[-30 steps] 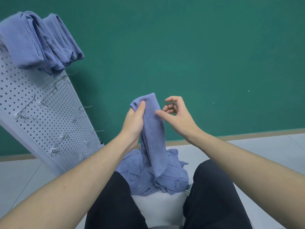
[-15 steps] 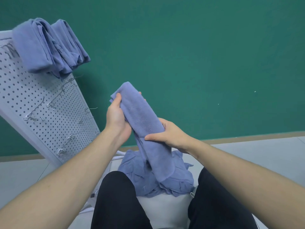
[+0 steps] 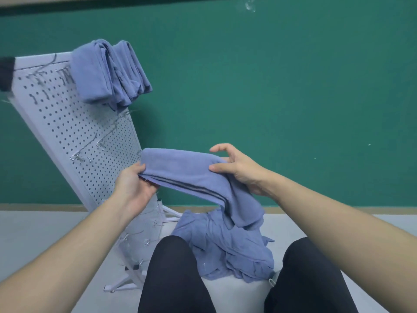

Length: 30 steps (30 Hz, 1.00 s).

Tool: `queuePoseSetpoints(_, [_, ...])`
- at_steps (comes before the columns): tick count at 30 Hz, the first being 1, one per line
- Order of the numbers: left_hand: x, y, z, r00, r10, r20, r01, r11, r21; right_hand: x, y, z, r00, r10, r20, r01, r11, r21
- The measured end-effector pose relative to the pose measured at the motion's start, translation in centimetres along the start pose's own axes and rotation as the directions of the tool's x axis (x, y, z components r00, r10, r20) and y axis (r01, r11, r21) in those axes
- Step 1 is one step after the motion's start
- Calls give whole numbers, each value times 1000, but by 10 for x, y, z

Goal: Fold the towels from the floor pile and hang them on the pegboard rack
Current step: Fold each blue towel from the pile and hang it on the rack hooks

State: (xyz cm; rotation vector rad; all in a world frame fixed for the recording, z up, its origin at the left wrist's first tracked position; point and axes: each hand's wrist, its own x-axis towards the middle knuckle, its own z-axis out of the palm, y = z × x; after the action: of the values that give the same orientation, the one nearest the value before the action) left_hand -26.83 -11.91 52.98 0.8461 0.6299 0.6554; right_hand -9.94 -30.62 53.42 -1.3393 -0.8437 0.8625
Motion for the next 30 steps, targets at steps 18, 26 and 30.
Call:
queuePoseSetpoints(18, [-22, 98, 6, 887, 141, 439, -445, 511, 735, 79, -81, 70, 947, -27, 319, 55, 995, -80])
queuePoseSetpoints(26, [-16, 155, -6, 875, 330, 354, -481, 671, 563, 124, -125, 106, 928, -102, 357, 225, 919, -323])
queuePoseSetpoints(30, [-10, 187, -6, 879, 376, 292, -474, 750, 461, 151, -154, 129, 945, -190, 266, 251, 943, -217])
